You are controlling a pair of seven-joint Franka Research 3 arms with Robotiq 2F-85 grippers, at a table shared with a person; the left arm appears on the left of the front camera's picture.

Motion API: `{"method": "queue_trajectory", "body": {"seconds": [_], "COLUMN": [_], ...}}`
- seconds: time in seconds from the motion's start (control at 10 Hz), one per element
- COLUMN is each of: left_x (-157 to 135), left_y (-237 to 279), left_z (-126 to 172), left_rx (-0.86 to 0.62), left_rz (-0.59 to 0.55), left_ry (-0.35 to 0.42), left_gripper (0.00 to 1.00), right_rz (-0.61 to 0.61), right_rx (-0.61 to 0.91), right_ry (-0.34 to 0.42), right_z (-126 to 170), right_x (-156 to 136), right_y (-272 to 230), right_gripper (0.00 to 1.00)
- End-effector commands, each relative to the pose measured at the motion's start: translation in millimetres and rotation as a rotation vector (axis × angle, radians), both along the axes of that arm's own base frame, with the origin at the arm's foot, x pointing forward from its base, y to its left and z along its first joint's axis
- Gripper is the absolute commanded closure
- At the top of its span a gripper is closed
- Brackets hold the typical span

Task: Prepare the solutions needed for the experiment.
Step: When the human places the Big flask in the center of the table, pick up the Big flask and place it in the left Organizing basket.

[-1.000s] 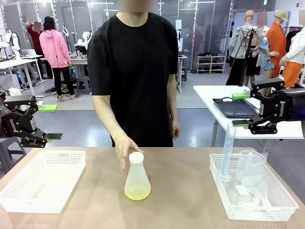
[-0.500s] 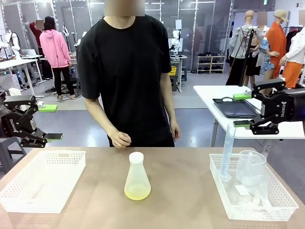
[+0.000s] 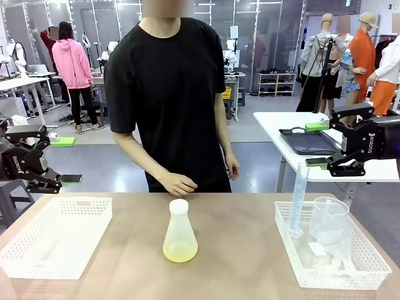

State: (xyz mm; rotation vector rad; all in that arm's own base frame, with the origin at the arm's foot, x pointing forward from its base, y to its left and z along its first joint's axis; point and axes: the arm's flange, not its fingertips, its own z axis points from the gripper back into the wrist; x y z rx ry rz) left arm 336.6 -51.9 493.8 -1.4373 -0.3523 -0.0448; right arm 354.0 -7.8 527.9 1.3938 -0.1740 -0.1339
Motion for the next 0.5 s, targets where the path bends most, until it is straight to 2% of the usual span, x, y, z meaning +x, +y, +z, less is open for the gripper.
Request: {"method": "queue_trajectory", "body": {"seconds": [0.0,0.3,0.4], "left_x": [0.8,0.0,16.8], "left_y": [-2.3,0.0,-12.3], "left_z": [2.1,0.0,-5.4], "left_rx": [-0.027,0.000,-0.003], "left_rz": [0.000,0.000,-0.047], "left_ry": [-0.005,0.000,0.010], "left_gripper": [0.00,0.00,0.00], "right_rz": [-0.001,-0.001,-0.001], "right_rx": [0.012,0.012,0.012], "right_ry": [-0.009,-0.009,-0.009], "right_z": [1.9,1.9,1.9], "right_x": [-0.3,-0.3,-0.3], "right_y": [-0.1,-0.1,-0.1], "right_gripper": [0.19,0.19,0.19]}}
